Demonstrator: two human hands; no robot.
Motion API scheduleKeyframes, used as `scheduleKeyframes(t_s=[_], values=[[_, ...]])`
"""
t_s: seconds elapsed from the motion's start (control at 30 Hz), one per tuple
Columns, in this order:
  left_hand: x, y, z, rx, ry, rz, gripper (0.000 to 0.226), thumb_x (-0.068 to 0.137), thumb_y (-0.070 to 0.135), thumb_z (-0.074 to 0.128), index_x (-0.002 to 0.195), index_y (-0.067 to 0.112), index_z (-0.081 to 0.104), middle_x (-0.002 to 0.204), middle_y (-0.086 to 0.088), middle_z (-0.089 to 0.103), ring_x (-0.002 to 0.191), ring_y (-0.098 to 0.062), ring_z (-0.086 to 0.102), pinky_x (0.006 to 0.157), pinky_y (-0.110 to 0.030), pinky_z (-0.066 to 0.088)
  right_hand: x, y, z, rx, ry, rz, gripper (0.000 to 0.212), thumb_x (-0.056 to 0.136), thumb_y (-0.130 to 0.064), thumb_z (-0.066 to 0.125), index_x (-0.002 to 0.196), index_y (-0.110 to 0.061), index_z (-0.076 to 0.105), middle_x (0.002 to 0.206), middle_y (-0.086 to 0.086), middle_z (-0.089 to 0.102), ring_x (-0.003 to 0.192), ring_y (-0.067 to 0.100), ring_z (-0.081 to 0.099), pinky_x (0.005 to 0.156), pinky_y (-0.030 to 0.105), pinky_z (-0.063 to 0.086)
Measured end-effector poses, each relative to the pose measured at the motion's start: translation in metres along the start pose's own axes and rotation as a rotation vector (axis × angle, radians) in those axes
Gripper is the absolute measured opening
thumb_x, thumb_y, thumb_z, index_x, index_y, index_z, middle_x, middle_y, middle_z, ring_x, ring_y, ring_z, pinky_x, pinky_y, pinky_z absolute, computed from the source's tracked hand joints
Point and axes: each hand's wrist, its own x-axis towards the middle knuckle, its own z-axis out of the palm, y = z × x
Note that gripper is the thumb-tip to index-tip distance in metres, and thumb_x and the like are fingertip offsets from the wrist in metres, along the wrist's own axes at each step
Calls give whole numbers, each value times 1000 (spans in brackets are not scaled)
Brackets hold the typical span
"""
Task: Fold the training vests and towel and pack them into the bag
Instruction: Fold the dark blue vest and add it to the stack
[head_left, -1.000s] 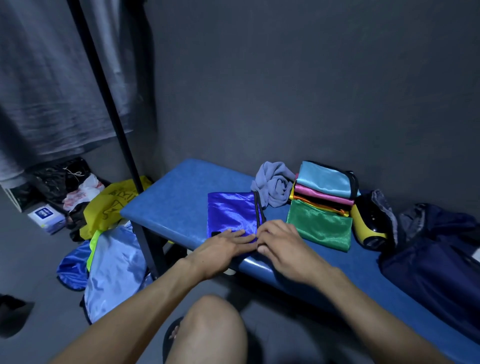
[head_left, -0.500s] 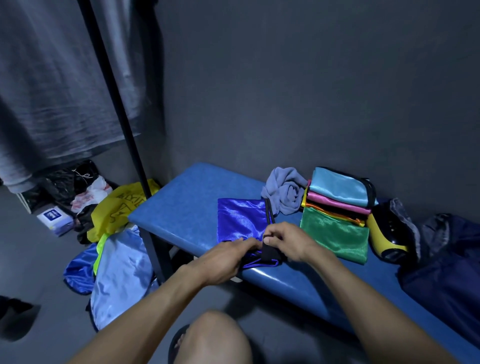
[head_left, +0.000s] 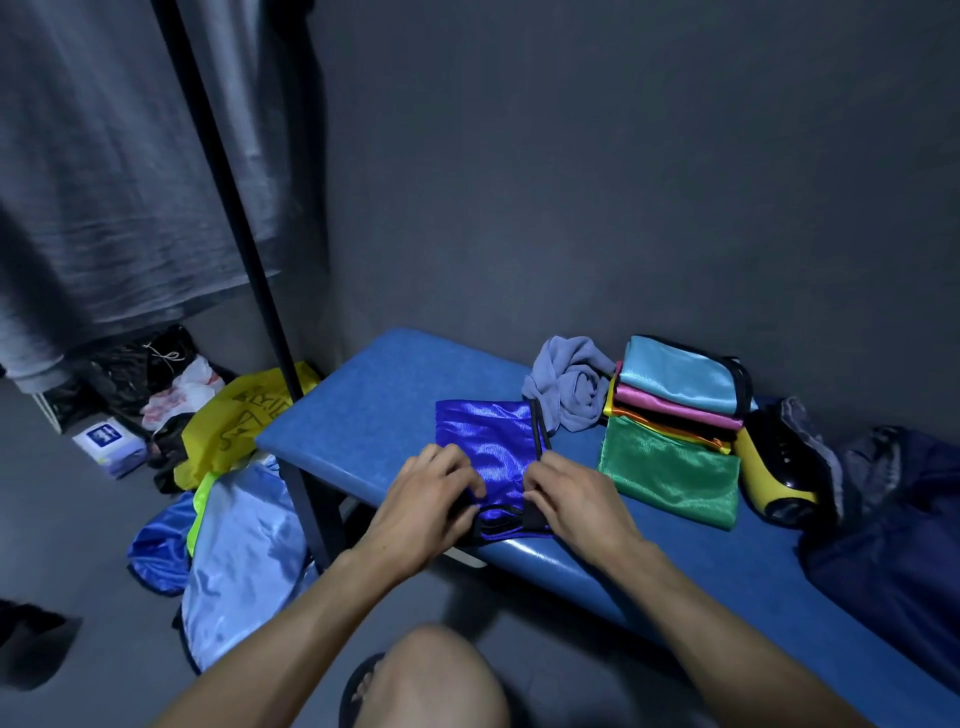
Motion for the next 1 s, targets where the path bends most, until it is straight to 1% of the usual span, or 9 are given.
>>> scheduleKeyframes(t_s=[0.07,0.17,0.3,0.4,0.5,0.73,0.8,0.9,1.0], values=[[-4,-4,1,-24,-8,15,5,90,33,66,94,30,66,103,12,59,93,-16,54,80,-38,50,-2,5,1,7,-32,-31,17,100,-29,55,89,-17,60,86,-2,56,72,24,58,57,34,45],[-10,-6,4,-17,-38,21,18,100,41,55,96,28,68,99,14,65,94,-13,58,82,-37,52,-6,7,0,45,-92,-55,36,105,-41,39,91,-17,63,87,-1,57,77,24,58,65,36,48],[-23,-14,1,-49,-119,92,40,98,55,60,122,24,66,120,10,65,114,-13,60,97,-31,49,-19,8,-12,20,-216,-102,49,99,-62,44,113,-21,66,106,-4,59,94,17,54,83,33,48],[-30,-22,3,-52,-128,126,47,90,19,65,135,26,58,135,9,59,125,-14,56,103,-29,45,-34,6,-11,21,-201,-80,59,90,-62,55,132,-21,59,124,-6,55,107,17,52,92,34,47],[-26,-21,7,-163,-67,44,51,82,4,64,127,29,62,128,16,61,118,-11,58,100,-31,45,-37,-3,-3,60,-113,-3,57,82,-54,61,127,-21,61,119,-7,56,103,19,53,90,39,49],[-34,-17,-17,-445,-134,-141,52,88,11,58,119,53,58,120,25,65,108,-7,62,95,-23,46,-51,-14,0,179,27,-4,29,79,-34,71,107,-30,65,122,-17,55,107,14,53,86,33,43],[-41,-15,-22,-512,-156,-164,40,93,16,62,117,48,62,121,23,67,107,-9,65,94,-23,47,-60,-19,5,281,51,17,23,85,-44,74,105,-32,68,126,-25,57,116,8,53,93,27,39],[-47,-11,-22,-635,-165,-223,22,100,20,65,118,33,68,118,13,71,110,-11,66,96,-28,50,-69,-26,9,516,84,212,48,83,-72,65,105,-31,75,119,-25,64,118,0,56,102,20,39],[-42,-3,-22,-747,-111,-296,18,102,22,61,118,23,69,113,7,74,106,-10,67,93,-26,50,-64,-28,0,634,60,373,61,78,-81,60,103,-27,78,101,-15,66,97,-2,63,87,15,44]])
